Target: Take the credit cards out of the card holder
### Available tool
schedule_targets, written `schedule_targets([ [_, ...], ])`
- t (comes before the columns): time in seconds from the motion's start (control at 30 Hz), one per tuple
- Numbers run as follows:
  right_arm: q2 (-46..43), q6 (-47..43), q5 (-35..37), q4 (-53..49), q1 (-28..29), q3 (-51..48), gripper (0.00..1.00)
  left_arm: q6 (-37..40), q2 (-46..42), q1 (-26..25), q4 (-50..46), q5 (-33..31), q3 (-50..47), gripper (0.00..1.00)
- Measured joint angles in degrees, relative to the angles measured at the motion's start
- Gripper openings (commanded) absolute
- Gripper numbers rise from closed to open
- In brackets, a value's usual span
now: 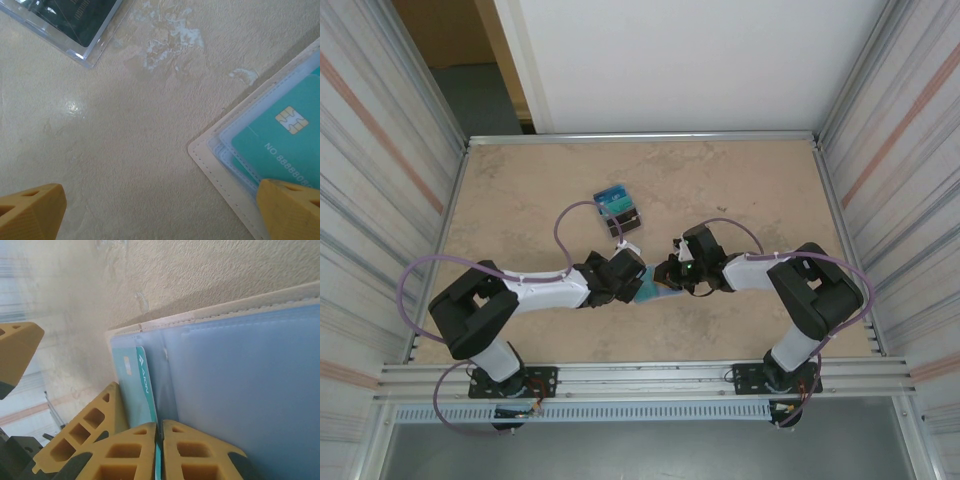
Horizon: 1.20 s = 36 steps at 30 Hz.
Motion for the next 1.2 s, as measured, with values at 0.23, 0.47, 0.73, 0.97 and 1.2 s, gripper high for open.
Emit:
schedule_targets([
  [0.23, 0.00, 0.79, -0.61, 0.57, -0.22, -0.20, 0.00, 0.00, 0.17, 0.00, -0.46, -0.20, 0.26, 0.99],
  [0.47, 0.00, 0.74, -0.55, -0.04, -0.90, -0.20, 0.00, 0.04, 0.48, -0.02, -0.48, -0.37, 0.50, 0.99],
  [0.73, -0.15, 0.31, -0.07, -1.70, -2.62, -0.20, 0.00, 0.39, 1.64, -0.02, -0.22, -0.37, 1.27, 0.99],
  [0.97, -0.44, -0.63, 0.81, -3.28, -3.17, -0.20, 0.00, 0.44, 2.19, -0.02, 0.66, -0.35, 1.57, 0.99],
  [1.2, -2.56, -1.90, 2.45, -6.19, -3.82, -0.17, 0.00, 0.44, 2.38, -0.02, 0.92, -0.37, 1.62, 0.99],
])
